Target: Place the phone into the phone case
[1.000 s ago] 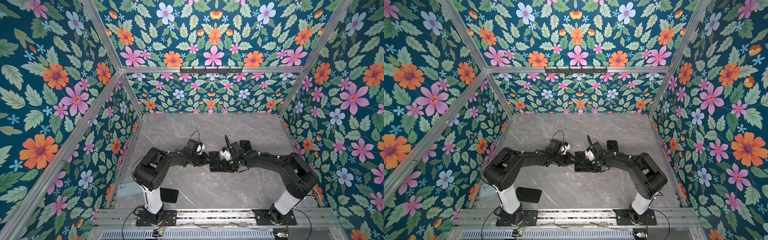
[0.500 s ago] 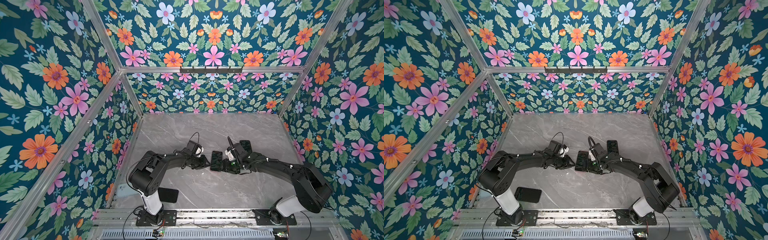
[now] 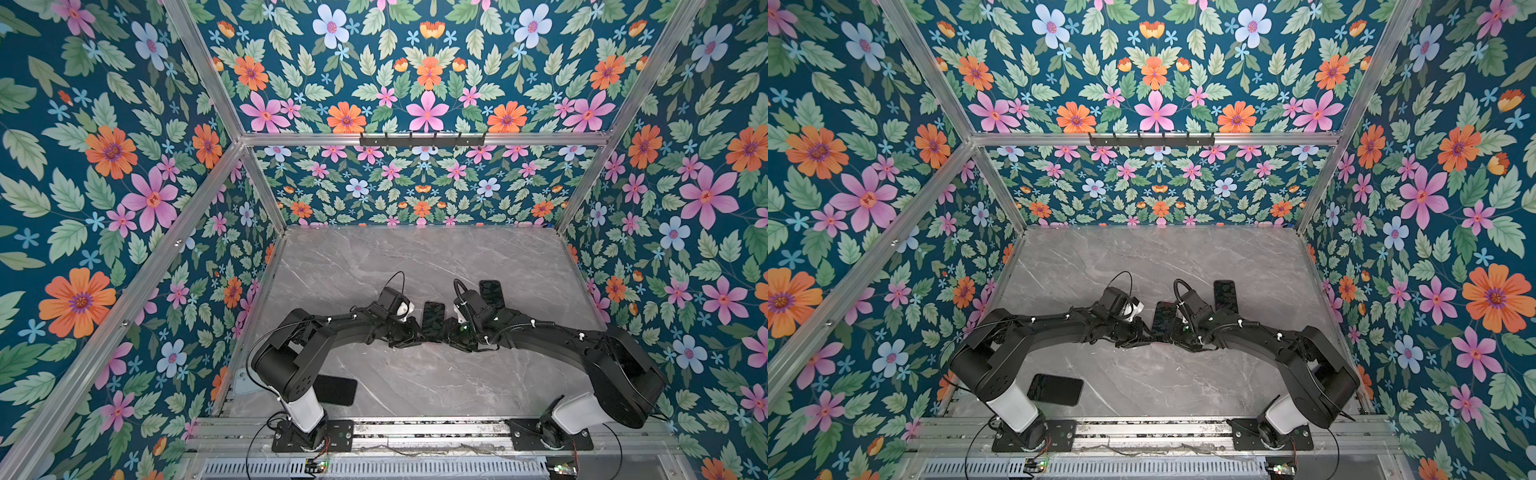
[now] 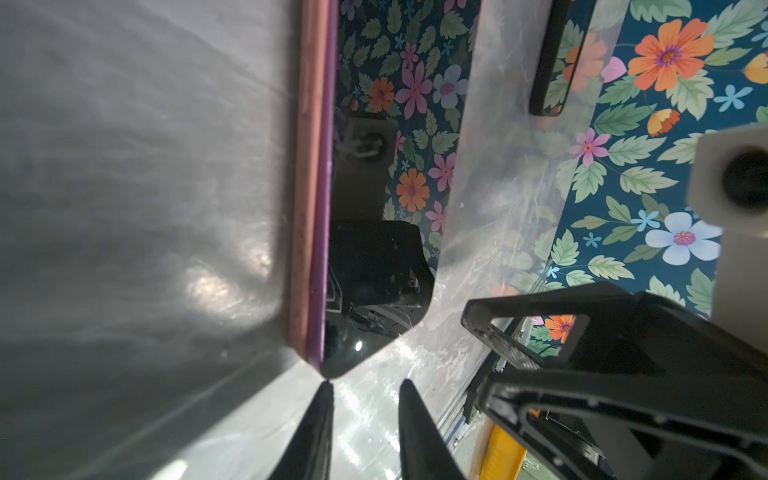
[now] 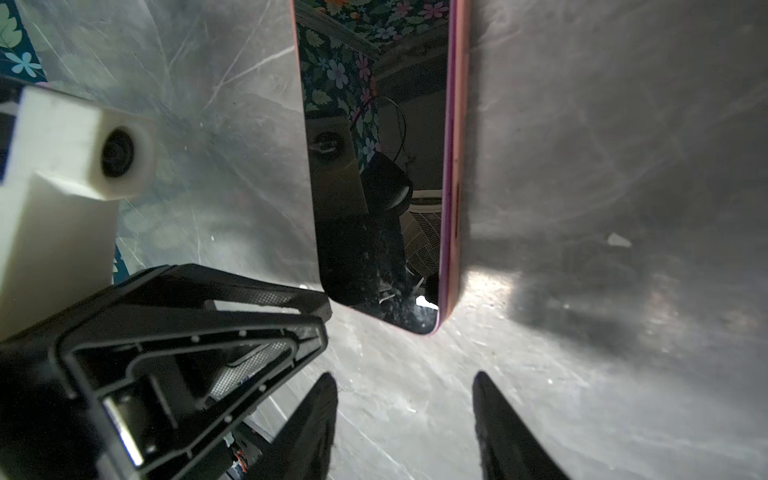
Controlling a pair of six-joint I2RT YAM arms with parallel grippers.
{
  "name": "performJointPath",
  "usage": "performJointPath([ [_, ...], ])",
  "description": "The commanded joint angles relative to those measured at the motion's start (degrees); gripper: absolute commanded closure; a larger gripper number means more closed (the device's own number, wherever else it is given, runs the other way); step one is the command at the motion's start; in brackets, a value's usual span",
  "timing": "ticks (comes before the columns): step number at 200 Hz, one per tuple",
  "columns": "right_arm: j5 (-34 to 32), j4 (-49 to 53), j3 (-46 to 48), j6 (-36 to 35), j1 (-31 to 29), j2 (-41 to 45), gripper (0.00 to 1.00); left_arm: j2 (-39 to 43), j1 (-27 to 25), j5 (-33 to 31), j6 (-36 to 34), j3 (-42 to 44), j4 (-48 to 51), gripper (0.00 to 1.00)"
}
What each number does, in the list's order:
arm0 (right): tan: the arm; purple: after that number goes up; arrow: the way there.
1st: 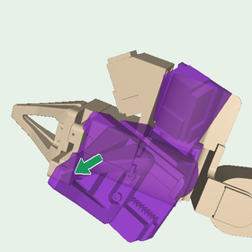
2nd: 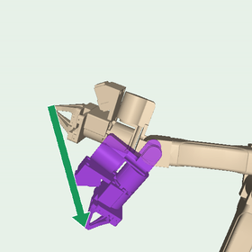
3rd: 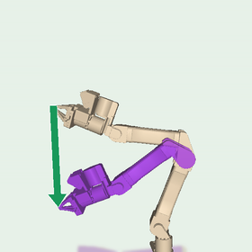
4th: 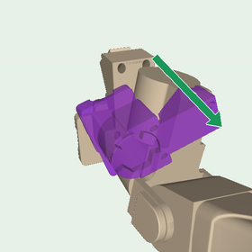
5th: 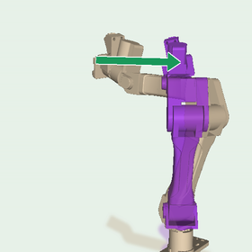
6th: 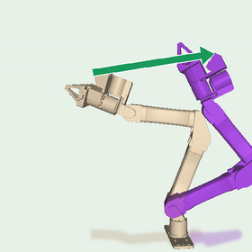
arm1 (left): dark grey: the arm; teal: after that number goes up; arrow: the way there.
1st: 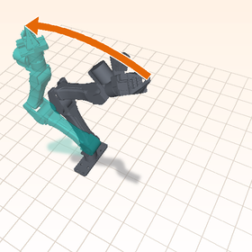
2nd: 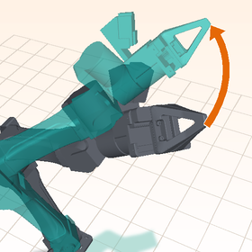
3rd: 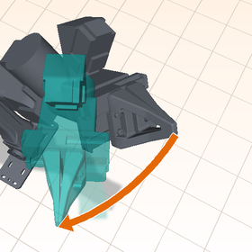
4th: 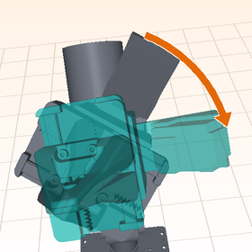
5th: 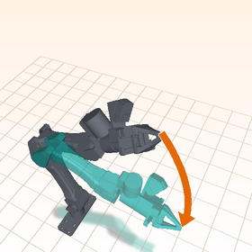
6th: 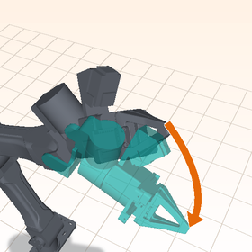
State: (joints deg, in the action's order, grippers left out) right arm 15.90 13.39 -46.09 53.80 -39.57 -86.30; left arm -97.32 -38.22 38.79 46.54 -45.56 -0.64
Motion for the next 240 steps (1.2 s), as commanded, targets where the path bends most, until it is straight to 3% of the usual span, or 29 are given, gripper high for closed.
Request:
performJointPath([
  [1, -1.15, 0.33, -0.44, 0.36, -0.03, -0.26, 0.46, -0.74, 0.01, -1.04, -0.71, -1.23, 2.85, 0.73],
  [24, -0.57, 0.69, -1.43, -0.50, 0.09, -1.37, 0.46, -1.21, 0.01, -1.76, -1.25, -2.05, 3.75, 0.78],
  [126, 1.71, -0.51, -2.07, -1.25, 0.46, -4.20, 0.45, -2.77, 0.08, -5.87, -4.09, -4.97, 8.77, 0.78],
  [164, 1.94, -0.94, -2.01, -1.45, 0.60, -4.93, 0.45, -3.79, 0.11, -5.80, -4.44, -5.41, 8.47, 0.86],
  [240, 3.07, -3.16, -2.08, -1.71, 0.56, -7.21, 0.48, -5.32, 0.08, -6.22, -5.08, -5.09, 8.27, 0.92],
])
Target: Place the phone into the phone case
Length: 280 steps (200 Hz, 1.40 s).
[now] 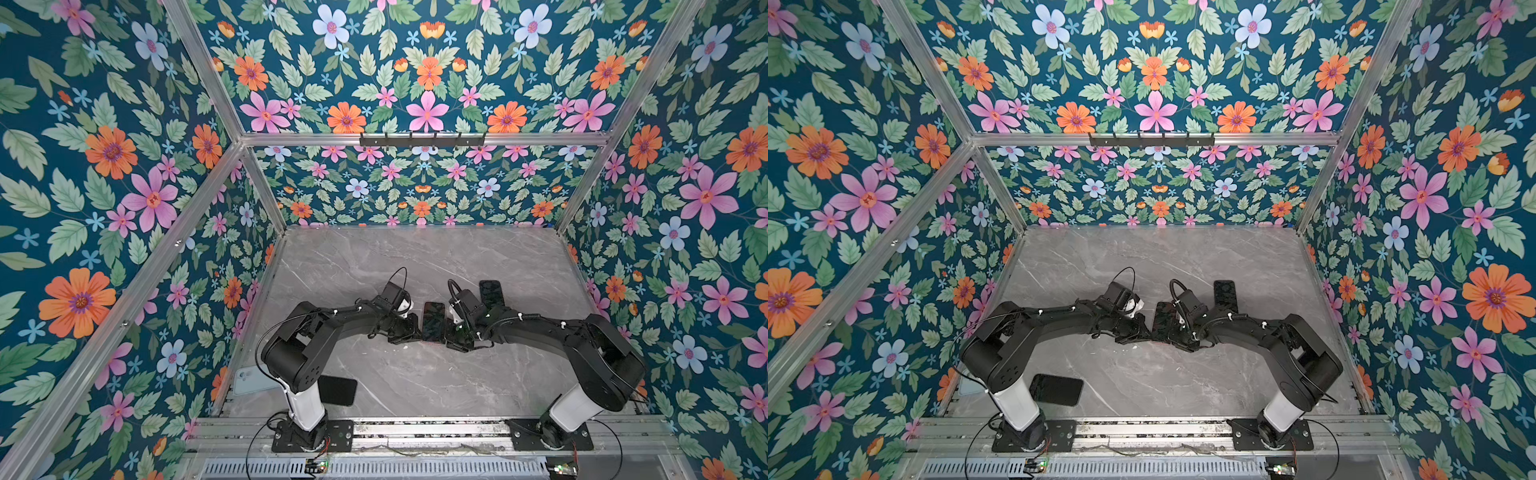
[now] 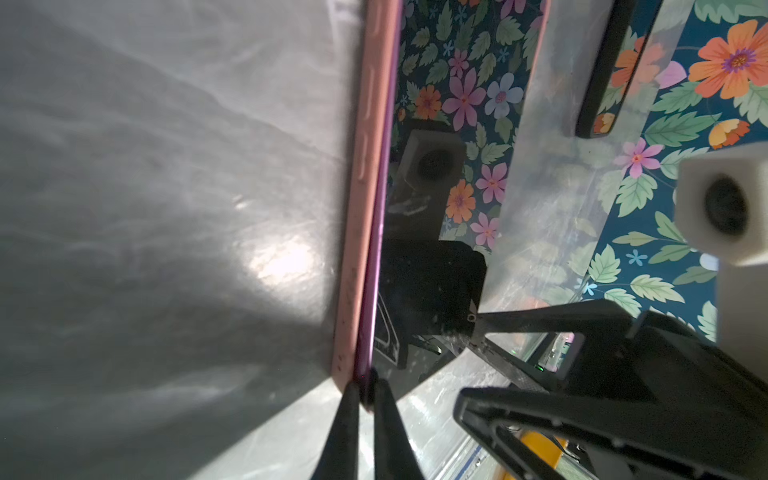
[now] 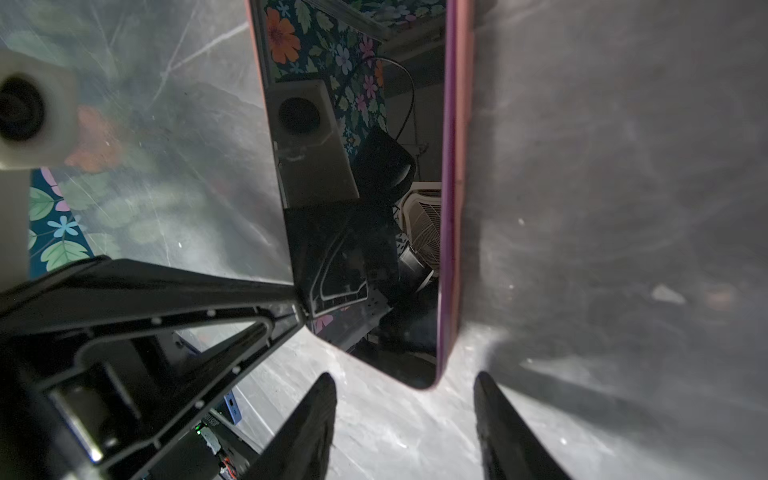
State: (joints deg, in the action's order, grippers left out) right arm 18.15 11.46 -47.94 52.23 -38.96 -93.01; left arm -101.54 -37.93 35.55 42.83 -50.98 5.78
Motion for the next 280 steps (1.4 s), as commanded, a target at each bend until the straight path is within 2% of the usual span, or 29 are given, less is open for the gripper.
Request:
performJointPath([
  [1, 0.83, -1.25, -0.22, -0.12, -0.06, -0.50, 0.48, -1.11, -0.21, -3.01, -1.40, 0.34, 1.85, 0.92],
  [157, 0.65, -1.37, -1.78, -0.90, -0.06, -3.05, 0.53, -1.54, 0.06, -4.20, -2.13, -0.51, 3.87, 0.93],
  [179, -0.66, 1.52, -2.22, -1.40, -0.02, -2.55, 0.53, -0.25, 0.30, -5.60, -2.98, -1.26, 6.06, 0.88],
  [204, -3.36, 5.53, -2.17, -1.61, -0.06, 0.14, 0.53, 1.19, 0.29, -6.88, -3.74, -2.08, 7.25, 0.76],
  [224, -4.34, 7.32, -2.56, -2.10, -0.06, 0.68, 0.52, 2.30, 0.27, -3.02, -1.86, -1.40, 2.23, 0.68],
  [242, -4.79, 7.81, -2.72, -2.16, -0.06, 0.99, 0.52, 3.12, 0.31, -0.52, -0.06, -0.32, -2.31, 0.64],
  [280, -5.24, 8.47, -4.01, -2.23, -0.04, 0.43, 0.53, 1.15, 0.42, 1.22, -0.04, 0.34, -4.16, 0.61],
])
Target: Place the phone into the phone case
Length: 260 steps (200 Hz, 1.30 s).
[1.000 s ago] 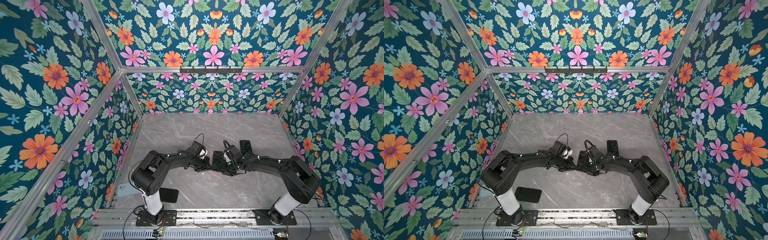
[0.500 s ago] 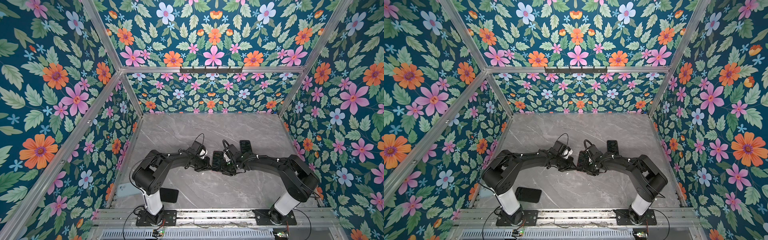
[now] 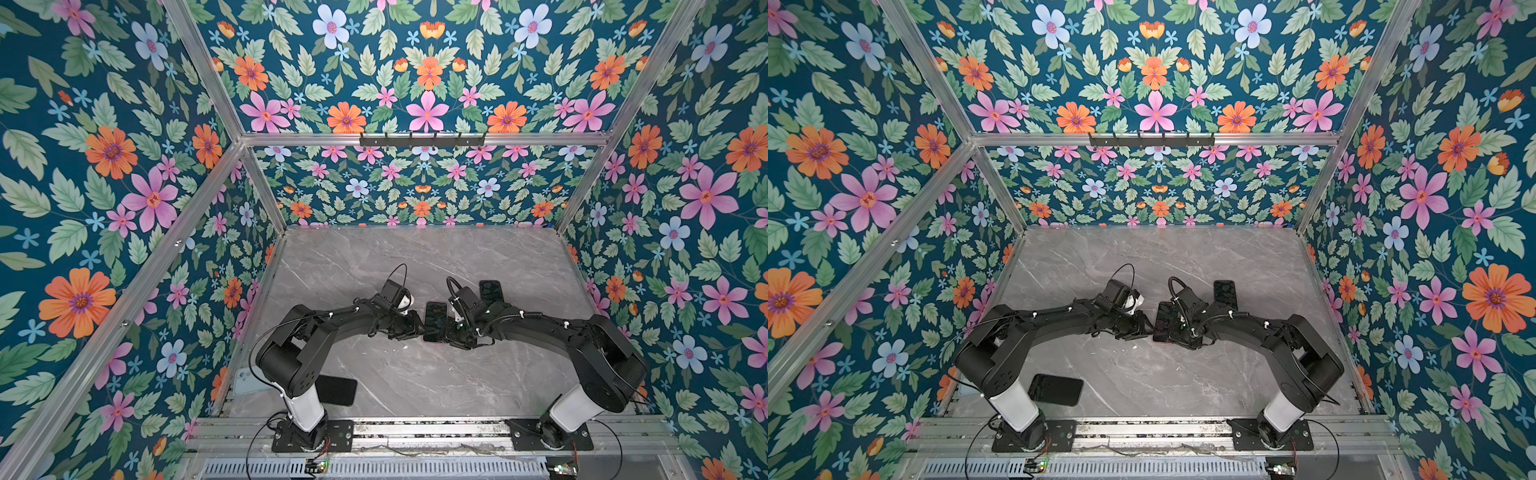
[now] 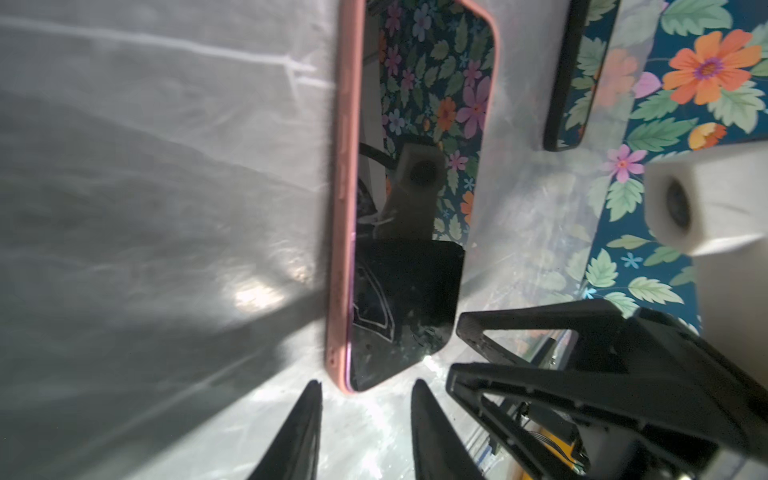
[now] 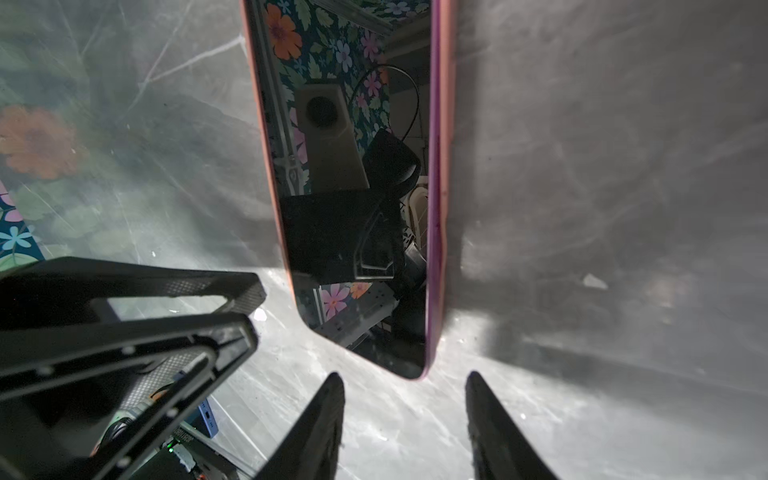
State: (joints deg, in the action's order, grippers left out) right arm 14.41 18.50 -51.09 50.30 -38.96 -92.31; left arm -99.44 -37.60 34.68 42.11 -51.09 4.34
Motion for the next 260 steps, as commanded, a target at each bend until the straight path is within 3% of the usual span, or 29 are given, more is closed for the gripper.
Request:
performJointPath([
  [1, -1.50, 1.40, -0.90, -0.30, -0.05, -0.34, 0.53, -0.99, 0.08, 2.12, 0.69, 0.50, -2.82, 0.61],
  [109, -0.21, 1.01, -3.41, -0.73, -0.05, -4.10, 0.65, -2.05, 0.98, 3.81, 0.40, 3.52, -5.49, 0.63],
  [189, -5.78, 4.97, -3.11, -1.78, 0.03, 0.06, 0.67, -2.60, 1.01, 4.46, 0.87, 4.60, -7.32, 0.63],
  [260, -4.62, 3.42, -2.42, -1.56, 0.11, -0.80, 0.67, -2.52, 0.98, 4.28, 1.20, 5.06, -7.68, 0.64],
])
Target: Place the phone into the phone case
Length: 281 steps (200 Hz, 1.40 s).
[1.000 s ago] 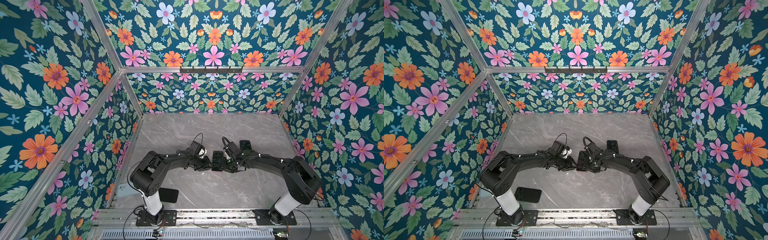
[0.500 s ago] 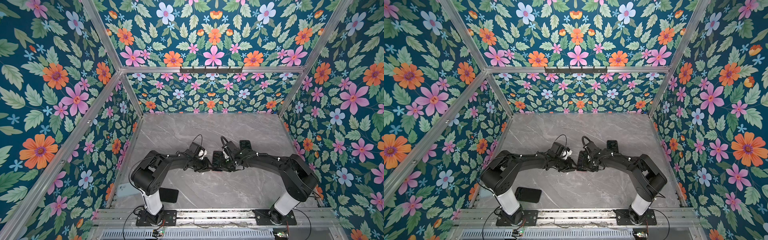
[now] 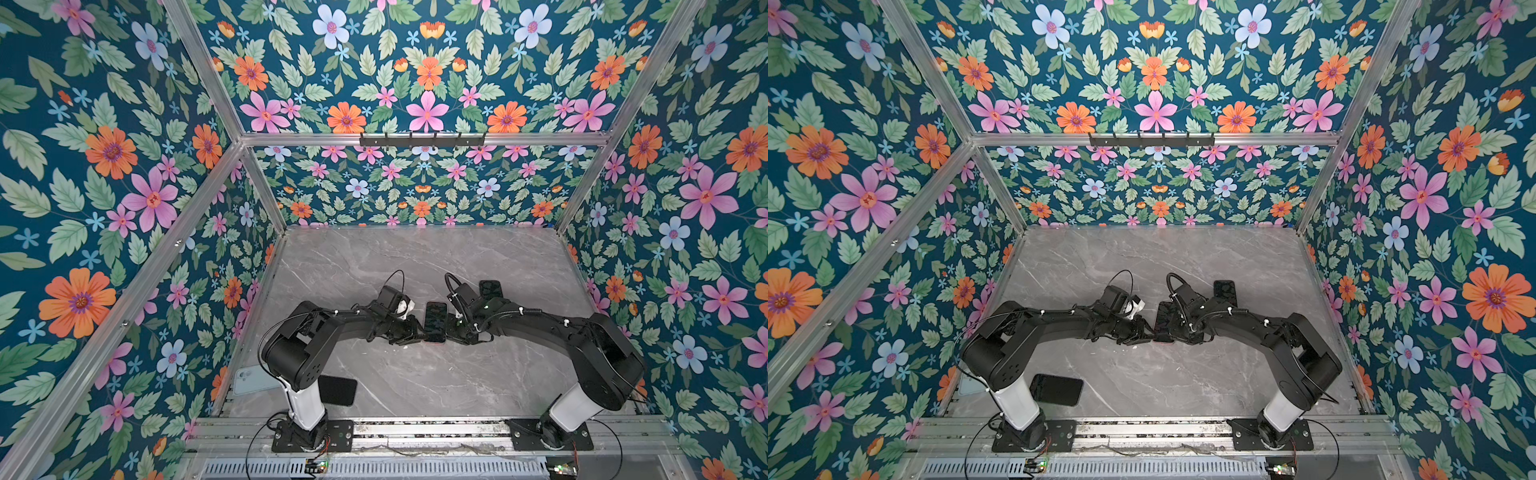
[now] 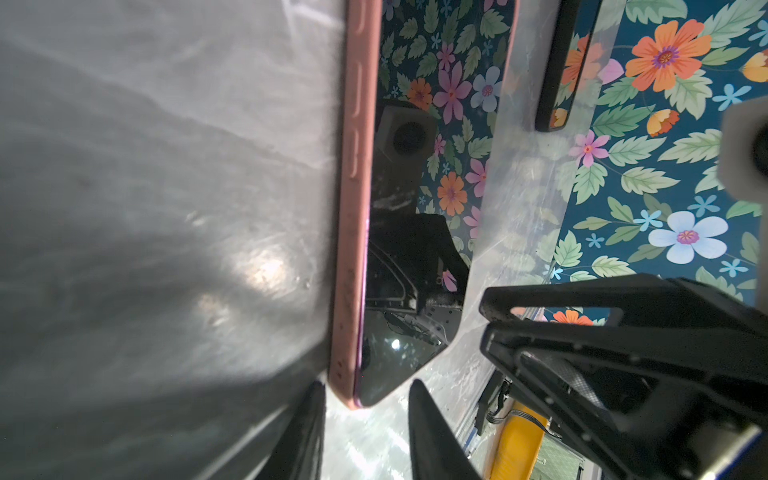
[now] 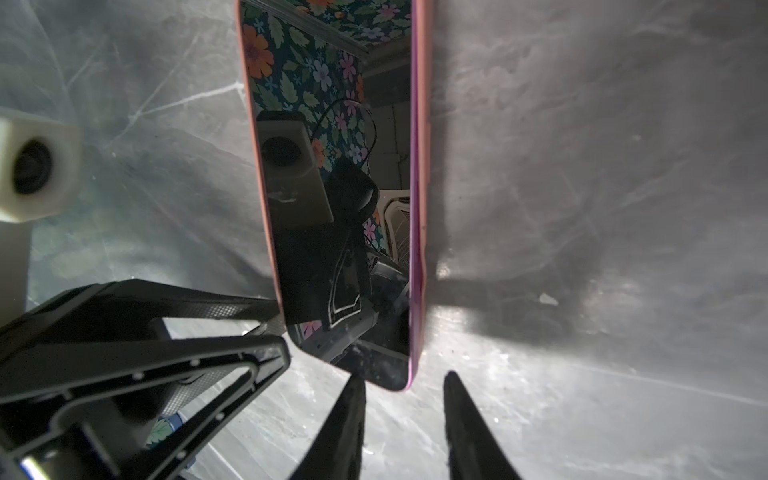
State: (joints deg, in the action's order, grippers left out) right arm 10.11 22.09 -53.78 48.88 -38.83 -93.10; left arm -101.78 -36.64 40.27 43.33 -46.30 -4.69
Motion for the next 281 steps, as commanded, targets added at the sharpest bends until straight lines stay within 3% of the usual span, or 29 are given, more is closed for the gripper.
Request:
performJointPath([
  [1, -0.29, -0.23, 0.26, -0.08, 0.03, -0.04, 0.67, -0.18, 0.05, -1.33, -0.02, 0.30, 1.30, 0.64],
  [129, 2.13, -3.08, 1.00, 0.83, 0.03, -1.39, 0.72, -0.53, -0.18, -0.63, 0.77, 0.59, 0.03, 0.63],
  [281, 4.17, -6.24, 2.15, 1.56, -0.08, -3.77, 0.84, -0.55, -0.74, -0.63, 1.40, 0.77, -0.67, 0.64],
])
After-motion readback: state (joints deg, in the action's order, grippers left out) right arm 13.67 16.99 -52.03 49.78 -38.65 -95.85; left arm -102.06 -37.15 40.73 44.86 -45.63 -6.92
